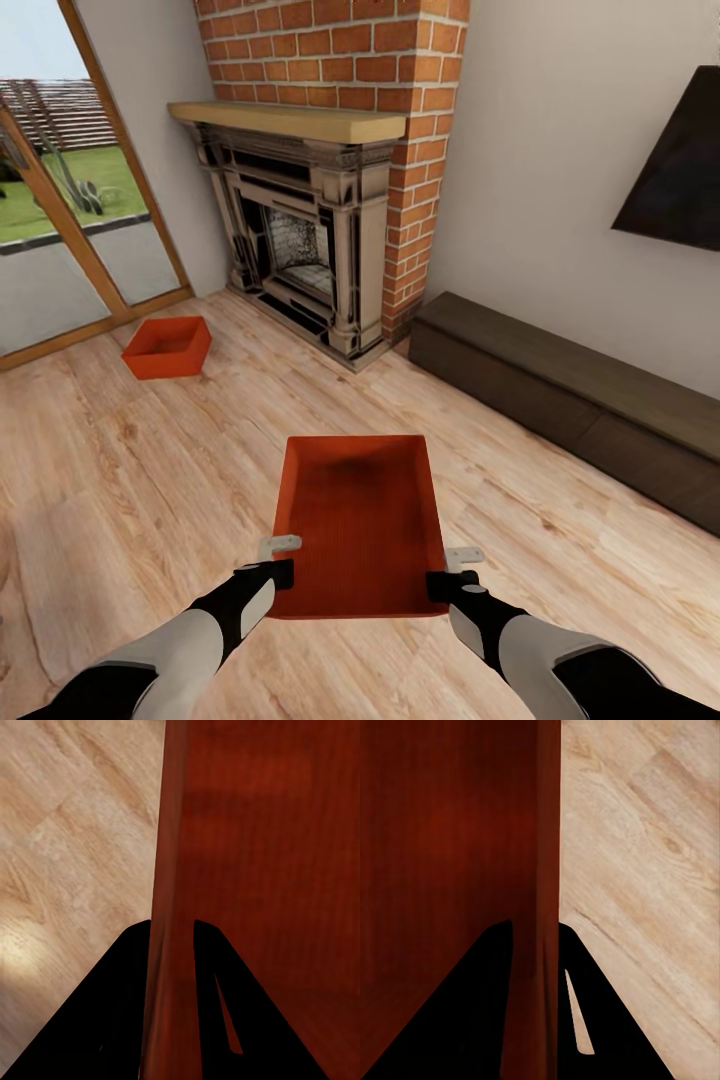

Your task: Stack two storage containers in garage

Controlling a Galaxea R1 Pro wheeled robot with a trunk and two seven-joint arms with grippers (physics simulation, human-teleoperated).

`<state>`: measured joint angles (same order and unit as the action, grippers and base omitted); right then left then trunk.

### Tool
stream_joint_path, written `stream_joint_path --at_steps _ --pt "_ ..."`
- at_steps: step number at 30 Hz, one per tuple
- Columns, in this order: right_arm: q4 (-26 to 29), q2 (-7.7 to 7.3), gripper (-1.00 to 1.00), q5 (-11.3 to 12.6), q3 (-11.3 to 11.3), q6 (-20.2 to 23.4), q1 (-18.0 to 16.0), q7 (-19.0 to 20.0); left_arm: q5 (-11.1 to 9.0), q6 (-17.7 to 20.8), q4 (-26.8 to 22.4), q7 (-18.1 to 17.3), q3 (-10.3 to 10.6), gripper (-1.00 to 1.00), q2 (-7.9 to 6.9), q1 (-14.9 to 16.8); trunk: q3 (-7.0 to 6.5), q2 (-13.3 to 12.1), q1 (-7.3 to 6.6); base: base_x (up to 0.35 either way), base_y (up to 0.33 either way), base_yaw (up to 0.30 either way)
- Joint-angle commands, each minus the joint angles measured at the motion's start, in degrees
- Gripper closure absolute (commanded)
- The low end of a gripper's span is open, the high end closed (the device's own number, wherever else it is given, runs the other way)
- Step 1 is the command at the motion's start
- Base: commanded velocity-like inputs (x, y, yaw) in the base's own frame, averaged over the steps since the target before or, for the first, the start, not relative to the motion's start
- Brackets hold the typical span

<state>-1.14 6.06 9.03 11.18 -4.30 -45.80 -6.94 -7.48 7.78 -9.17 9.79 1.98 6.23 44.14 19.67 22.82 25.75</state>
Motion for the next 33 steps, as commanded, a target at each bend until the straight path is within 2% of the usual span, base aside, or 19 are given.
stream_joint_path --at_steps 1,33 --pt "-0.4 0.01 1.0 1.5 0.0 -0.4 -0.1 -4.7 1.0 0.2 -0.3 2.1 -0.3 1.0 0.01 0.0 -0.01 0.1 0.03 0.0 0.0 0.0" --pt "-0.4 0.01 1.0 1.5 0.0 -0.4 0.0 -4.7 1.0 0.2 -0.3 2.1 -0.3 1.0 -0.01 0.0 -2.95 0.1 0.03 0.0 0.0 0.0"
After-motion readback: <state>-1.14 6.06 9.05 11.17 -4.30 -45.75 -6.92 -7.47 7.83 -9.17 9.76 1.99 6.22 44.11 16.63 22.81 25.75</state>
